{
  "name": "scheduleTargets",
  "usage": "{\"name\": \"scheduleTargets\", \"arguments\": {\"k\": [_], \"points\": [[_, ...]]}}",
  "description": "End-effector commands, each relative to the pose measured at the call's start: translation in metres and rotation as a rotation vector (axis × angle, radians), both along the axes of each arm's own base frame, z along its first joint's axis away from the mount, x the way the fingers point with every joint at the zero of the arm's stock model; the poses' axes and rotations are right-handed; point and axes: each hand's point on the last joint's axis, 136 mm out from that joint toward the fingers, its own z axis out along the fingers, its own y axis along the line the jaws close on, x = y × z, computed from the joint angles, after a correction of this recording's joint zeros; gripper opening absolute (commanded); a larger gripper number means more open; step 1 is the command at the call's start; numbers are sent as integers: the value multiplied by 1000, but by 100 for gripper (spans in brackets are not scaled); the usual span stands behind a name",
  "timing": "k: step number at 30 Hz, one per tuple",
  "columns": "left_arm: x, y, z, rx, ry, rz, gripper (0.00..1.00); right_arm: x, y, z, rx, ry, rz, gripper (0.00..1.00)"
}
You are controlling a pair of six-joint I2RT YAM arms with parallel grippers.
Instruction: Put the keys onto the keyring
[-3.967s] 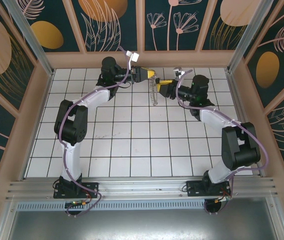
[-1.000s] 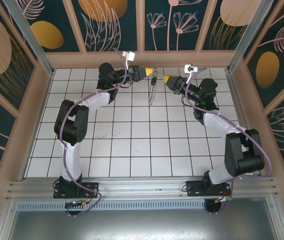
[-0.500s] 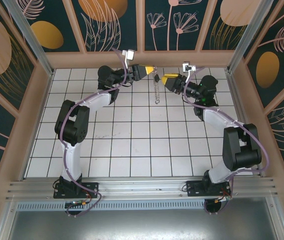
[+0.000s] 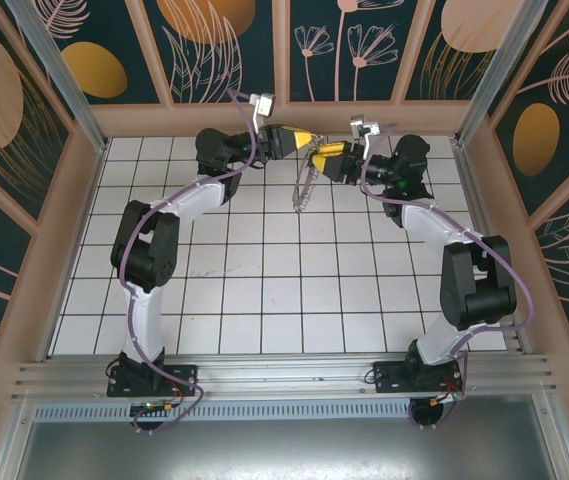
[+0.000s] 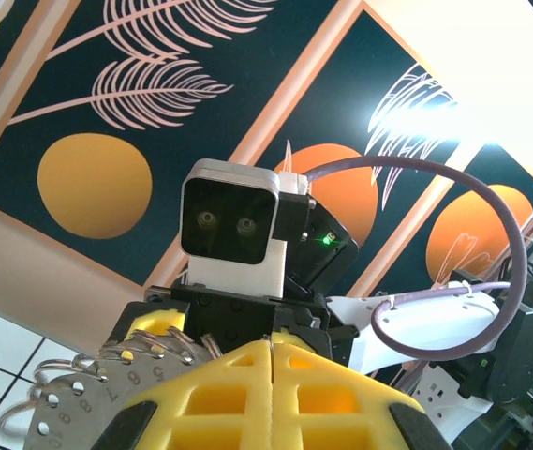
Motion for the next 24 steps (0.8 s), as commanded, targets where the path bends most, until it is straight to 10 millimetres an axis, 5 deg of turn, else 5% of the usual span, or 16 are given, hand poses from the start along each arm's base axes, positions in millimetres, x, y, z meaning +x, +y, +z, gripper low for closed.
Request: {"name": "scheduleTargets", "arguments": {"k": [1,7,18,24], "points": [[-8,0,15,-28,-69,-17,0,-6,5,4,-17,-54,47,41],[-7,-1,13,-29,-67,-14,0,-8,5,4,-15,-52,53,32],[1,0,16,-34,-66,52,0,-16,5,1,-17,-31,55,1],[5,4,18,-63,-56,104,0,-19,14,-2,-17,-14,46,0]]}}
